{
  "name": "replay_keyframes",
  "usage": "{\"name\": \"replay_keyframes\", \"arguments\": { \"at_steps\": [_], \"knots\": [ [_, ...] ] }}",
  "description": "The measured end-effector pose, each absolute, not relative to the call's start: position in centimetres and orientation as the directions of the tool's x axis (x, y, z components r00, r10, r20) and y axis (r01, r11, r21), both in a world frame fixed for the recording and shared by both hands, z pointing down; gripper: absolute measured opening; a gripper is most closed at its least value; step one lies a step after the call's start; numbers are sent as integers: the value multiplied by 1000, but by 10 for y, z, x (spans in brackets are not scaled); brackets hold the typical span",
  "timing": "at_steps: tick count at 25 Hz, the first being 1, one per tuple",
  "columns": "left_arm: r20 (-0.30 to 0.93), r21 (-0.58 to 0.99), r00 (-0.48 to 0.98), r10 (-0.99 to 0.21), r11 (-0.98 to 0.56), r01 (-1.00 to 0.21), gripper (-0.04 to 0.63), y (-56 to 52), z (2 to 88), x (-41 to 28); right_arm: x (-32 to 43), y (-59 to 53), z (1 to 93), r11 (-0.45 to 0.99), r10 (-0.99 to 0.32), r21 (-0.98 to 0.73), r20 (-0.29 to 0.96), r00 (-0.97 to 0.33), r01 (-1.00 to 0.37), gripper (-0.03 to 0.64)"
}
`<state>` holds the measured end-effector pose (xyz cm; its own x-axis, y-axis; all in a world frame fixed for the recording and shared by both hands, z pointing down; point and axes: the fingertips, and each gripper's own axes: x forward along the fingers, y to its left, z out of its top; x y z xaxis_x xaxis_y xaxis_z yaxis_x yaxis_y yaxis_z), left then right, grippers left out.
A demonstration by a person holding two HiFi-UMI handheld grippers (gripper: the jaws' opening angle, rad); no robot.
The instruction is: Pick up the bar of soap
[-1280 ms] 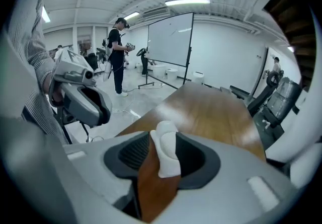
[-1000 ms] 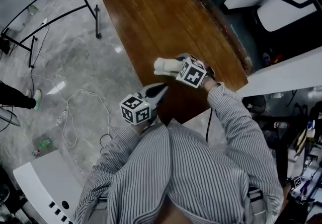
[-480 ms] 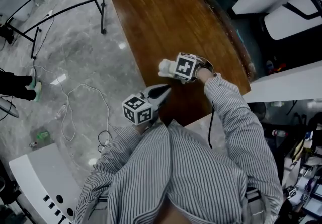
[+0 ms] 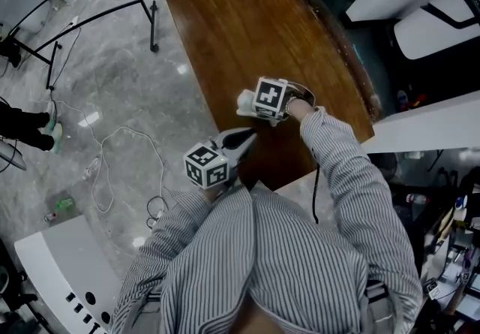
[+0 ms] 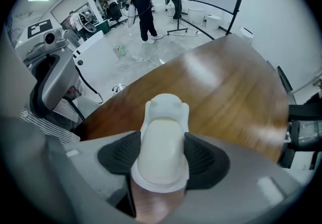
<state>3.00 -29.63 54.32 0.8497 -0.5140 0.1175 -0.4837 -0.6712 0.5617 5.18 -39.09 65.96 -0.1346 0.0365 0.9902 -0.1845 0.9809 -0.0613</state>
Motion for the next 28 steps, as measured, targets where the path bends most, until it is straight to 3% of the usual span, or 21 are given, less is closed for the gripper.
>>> {"name": "replay_keyframes", "arguments": {
  "at_steps": [15,21,28],
  "knots": [
    [114,555,847,-518,-674,-487,31,-297,541,26,53,-400,646,962,-37,-27,973,-229,-272,262],
    [119,554,854,-507,-680,-480,31,-296,542,25,47,-402,616,891,-79,-139,889,-451,-431,262],
    [105,532,869,-483,-711,-460,31,-306,532,31,61,-402,558,742,-303,-362,569,-764,-564,262]
  ]
}}
